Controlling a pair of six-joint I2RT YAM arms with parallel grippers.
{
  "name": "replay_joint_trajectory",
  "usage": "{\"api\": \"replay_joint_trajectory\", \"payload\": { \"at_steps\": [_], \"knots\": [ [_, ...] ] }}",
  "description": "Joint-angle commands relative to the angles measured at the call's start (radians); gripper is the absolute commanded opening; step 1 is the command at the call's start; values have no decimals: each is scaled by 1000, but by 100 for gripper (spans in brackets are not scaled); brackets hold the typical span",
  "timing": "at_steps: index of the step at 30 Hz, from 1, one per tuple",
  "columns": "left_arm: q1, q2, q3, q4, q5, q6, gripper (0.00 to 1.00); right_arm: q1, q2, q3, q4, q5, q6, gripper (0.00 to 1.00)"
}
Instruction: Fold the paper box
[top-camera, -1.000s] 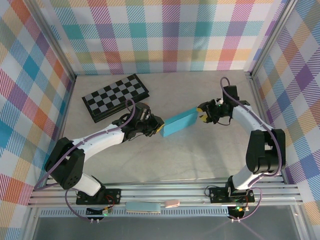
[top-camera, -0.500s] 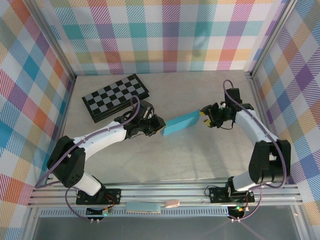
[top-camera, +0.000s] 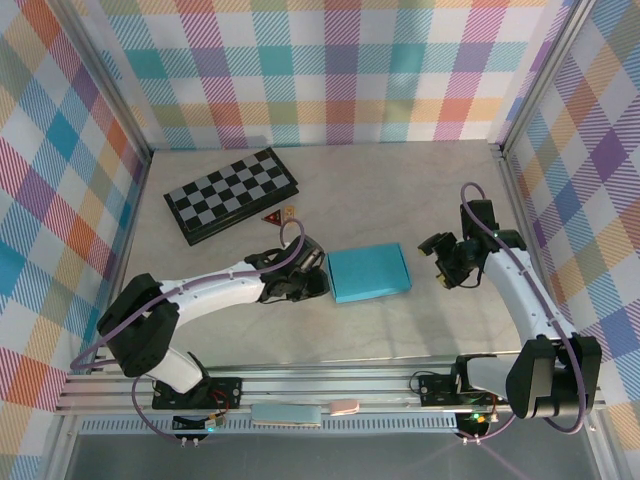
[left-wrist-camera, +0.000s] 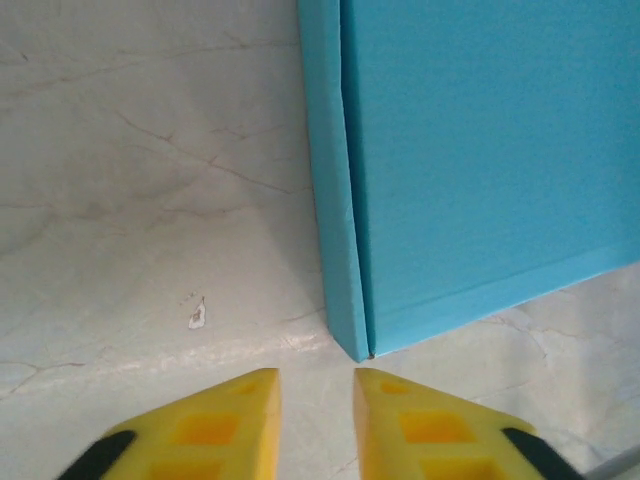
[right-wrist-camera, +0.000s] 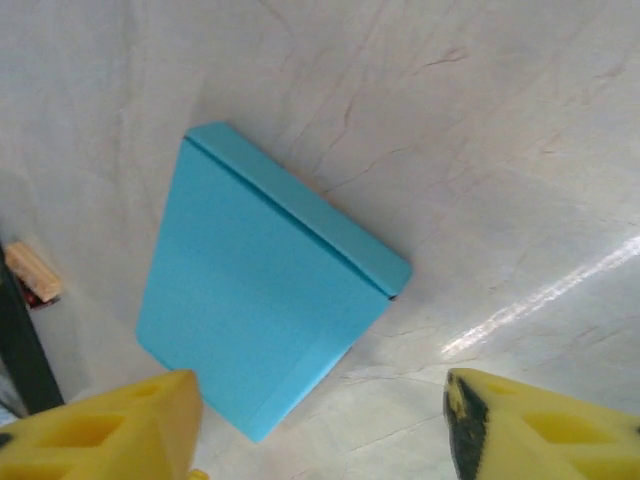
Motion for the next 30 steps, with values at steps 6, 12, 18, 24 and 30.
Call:
{"api": "replay_joint_trajectory", "payload": {
  "at_steps": [6,12,18,24,30],
  "knots": [
    [84,-231,99,-118,-98,167,100,-5,-80,195,-132,249,-289,99],
    [148,-429,141,-294,-644,216,100,-9,-224,75,32,635,-468,99],
    [221,-549,-245,196,-916,701,100,-9,-318,-389,718,526,-793,99],
    [476,-588,-505,470,-599,767,100,-8,-110,-498,1034,417,-794,99],
    [656,-342,-567,789,-399,801,100,-12,84,-521,1324,316,-853,99]
  ]
}}
